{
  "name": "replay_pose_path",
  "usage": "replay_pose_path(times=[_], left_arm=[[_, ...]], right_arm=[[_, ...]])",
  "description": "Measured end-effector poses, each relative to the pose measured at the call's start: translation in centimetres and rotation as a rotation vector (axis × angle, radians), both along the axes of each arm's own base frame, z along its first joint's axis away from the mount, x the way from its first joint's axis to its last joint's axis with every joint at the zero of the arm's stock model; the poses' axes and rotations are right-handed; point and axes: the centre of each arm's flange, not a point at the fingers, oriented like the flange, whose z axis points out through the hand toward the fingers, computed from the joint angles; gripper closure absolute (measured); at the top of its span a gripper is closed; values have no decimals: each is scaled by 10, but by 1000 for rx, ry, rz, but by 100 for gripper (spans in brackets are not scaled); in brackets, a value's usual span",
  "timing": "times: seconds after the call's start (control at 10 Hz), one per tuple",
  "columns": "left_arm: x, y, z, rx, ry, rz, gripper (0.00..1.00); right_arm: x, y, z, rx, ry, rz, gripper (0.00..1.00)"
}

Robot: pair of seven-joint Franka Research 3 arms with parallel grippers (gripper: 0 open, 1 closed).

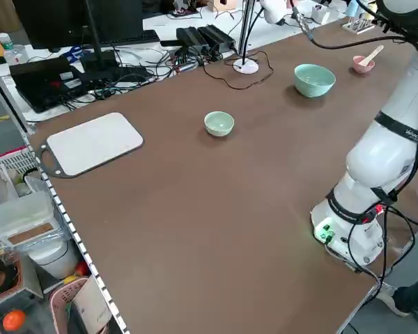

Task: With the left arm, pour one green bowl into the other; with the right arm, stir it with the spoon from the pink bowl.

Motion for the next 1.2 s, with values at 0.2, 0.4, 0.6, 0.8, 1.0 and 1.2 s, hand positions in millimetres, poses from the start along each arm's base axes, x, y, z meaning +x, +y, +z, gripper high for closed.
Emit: replay_pose_path(times=[0.2,0.4,0.6,0.8,1.0,1.2], left_arm=[[0,-1,0,0,-1,-1,0],[0,-1,0,0,-1,-1,0],[0,-1,0,0,-1,-1,0],[0,-1,0,0,-1,-1,0],[0,0,0,0,-1,0,0],[0,0,0,0,-1,0,0]], right_arm=[[30,33,52,-158,23,48,0],[51,83,101,-345,39,79,0],[63,133,144,-437,9,97,0],[68,172,180,-517,-14,109,0],[67,203,210,-544,-27,127,0],[60,212,242,-575,-53,134,0]])
